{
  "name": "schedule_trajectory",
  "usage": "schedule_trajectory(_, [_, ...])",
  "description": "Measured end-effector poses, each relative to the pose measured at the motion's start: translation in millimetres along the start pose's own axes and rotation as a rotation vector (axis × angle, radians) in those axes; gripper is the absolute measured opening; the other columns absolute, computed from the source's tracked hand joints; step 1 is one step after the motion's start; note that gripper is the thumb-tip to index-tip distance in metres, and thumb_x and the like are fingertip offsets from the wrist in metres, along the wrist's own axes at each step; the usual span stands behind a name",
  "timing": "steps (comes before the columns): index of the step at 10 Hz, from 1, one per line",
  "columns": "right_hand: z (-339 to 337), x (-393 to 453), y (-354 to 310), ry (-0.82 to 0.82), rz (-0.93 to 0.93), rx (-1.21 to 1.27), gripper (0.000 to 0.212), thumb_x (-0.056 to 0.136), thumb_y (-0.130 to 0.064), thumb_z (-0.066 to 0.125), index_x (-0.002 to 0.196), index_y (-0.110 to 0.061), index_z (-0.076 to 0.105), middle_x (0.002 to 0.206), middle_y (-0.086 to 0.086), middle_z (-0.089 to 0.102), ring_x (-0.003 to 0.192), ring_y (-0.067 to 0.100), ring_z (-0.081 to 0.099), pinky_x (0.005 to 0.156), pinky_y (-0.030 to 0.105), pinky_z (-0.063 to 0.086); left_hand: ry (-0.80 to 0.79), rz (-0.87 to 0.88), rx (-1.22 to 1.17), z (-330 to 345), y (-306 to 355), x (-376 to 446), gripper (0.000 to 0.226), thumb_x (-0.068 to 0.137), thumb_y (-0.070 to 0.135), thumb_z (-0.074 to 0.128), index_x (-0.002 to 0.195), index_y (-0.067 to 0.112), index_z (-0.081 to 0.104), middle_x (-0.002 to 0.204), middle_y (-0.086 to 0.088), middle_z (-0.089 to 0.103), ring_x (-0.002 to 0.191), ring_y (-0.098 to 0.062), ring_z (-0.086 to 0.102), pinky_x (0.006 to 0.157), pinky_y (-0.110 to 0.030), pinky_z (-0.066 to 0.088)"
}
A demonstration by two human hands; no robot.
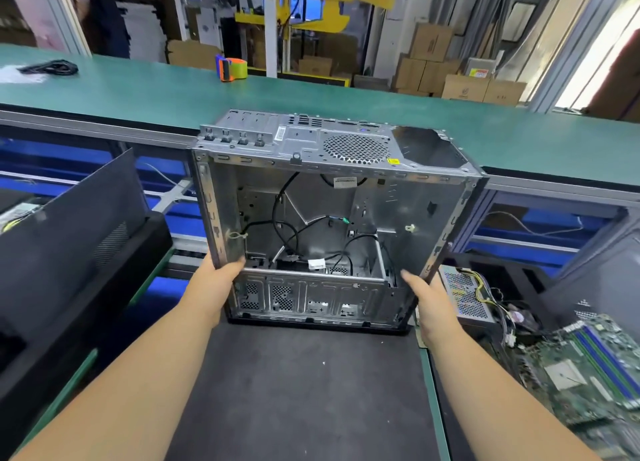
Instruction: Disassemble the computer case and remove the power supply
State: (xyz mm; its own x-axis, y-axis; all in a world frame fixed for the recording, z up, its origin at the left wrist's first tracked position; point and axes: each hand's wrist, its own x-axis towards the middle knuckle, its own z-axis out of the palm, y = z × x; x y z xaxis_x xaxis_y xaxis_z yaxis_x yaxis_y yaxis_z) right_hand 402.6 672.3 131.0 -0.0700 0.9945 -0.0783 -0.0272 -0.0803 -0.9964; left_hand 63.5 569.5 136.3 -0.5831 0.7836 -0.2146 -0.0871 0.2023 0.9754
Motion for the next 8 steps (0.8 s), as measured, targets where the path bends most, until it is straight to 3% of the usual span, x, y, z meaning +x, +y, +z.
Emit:
schedule_trajectory(1, [2, -4, 14, -0.029, 0.030, 0.093, 0.047, 0.079, -0.039, 0.074, 0.122, -0.048, 0.059, 0.124, -0.027, 0.063, 0.120, -0.003, 0.053, 0.104, 0.029, 0.034, -0.018, -0.085, -0.064, 0, -9, 5, 0.013, 0.087, 0.040, 0.066, 0.096, 0.047, 0.060, 0.108, 0.023, 0.058, 0.113, -0.015, 0.048, 0.100, -0.039, 0.030])
schedule_trajectory(2, [6, -1, 20, -0.007, 0.039, 0.169, 0.035, 0.086, -0.029, 0.069, 0.105, -0.057, 0.063, 0.116, -0.033, 0.064, 0.115, -0.009, 0.050, 0.103, 0.028, 0.030, -0.021, -0.100, -0.093, 0, -9, 12, 0.012, 0.089, 0.036, 0.066, 0.097, 0.043, 0.061, 0.107, 0.024, 0.058, 0.114, -0.016, 0.047, 0.100, -0.042, 0.029])
schedule_trajectory(3, [10, 5, 20, -0.001, 0.038, 0.205, 0.040, 0.079, -0.027, 0.070, 0.105, -0.057, 0.064, 0.119, -0.028, 0.065, 0.112, -0.011, 0.056, 0.100, 0.026, 0.033, -0.020, -0.103, -0.106, 1, -9, 22, 0.014, 0.090, 0.034, 0.066, 0.098, 0.043, 0.061, 0.107, 0.023, 0.058, 0.113, -0.016, 0.047, 0.100, -0.044, 0.029])
schedule_trajectory(4, [14, 12, 20, 0.000, 0.046, 0.222, 0.045, 0.077, -0.028, 0.071, 0.115, -0.051, 0.061, 0.125, -0.024, 0.064, 0.120, -0.002, 0.055, 0.106, 0.030, 0.033, -0.028, -0.098, -0.111, 4, -6, 31, 0.016, 0.090, 0.033, 0.065, 0.103, 0.041, 0.061, 0.113, 0.016, 0.061, 0.115, -0.018, 0.049, 0.101, -0.044, 0.030])
schedule_trajectory(5, [17, 20, 20, -0.012, 0.039, 0.212, 0.055, 0.075, -0.034, 0.074, 0.125, -0.046, 0.055, 0.131, -0.021, 0.061, 0.127, 0.005, 0.051, 0.109, 0.034, 0.032, -0.044, -0.104, -0.121, 6, -4, 42, 0.017, 0.090, 0.033, 0.065, 0.106, 0.039, 0.061, 0.115, 0.012, 0.061, 0.115, -0.019, 0.049, 0.102, -0.043, 0.030])
schedule_trajectory(6, [20, 25, 17, -0.002, 0.049, 0.176, 0.059, 0.069, -0.043, 0.077, 0.122, -0.049, 0.055, 0.130, -0.023, 0.061, 0.127, 0.003, 0.050, 0.109, 0.035, 0.031, -0.068, -0.112, -0.110, 8, 1, 47, 0.015, 0.091, 0.034, 0.064, 0.104, 0.040, 0.060, 0.112, 0.013, 0.058, 0.114, -0.017, 0.045, 0.099, -0.041, 0.028])
schedule_trajectory(7, [21, 24, 18, 0.004, 0.059, 0.134, 0.055, 0.066, -0.049, 0.078, 0.116, -0.056, 0.056, 0.129, -0.027, 0.059, 0.127, 0.003, 0.048, 0.109, 0.036, 0.030, -0.092, -0.104, -0.107, 7, 3, 52, 0.024, 0.092, 0.036, 0.062, 0.115, 0.037, 0.058, 0.119, 0.010, 0.054, 0.116, -0.017, 0.041, 0.104, -0.045, 0.028])
schedule_trajectory(8, [22, 25, 15, 0.012, 0.085, 0.057, 0.055, 0.073, -0.050, 0.073, 0.125, -0.051, 0.053, 0.134, -0.019, 0.057, 0.130, 0.013, 0.048, 0.113, 0.042, 0.031, -0.094, -0.087, -0.076, 5, 3, 49, 0.042, 0.090, 0.043, 0.064, 0.129, 0.032, 0.054, 0.124, 0.011, 0.053, 0.117, -0.015, 0.041, 0.106, -0.044, 0.030])
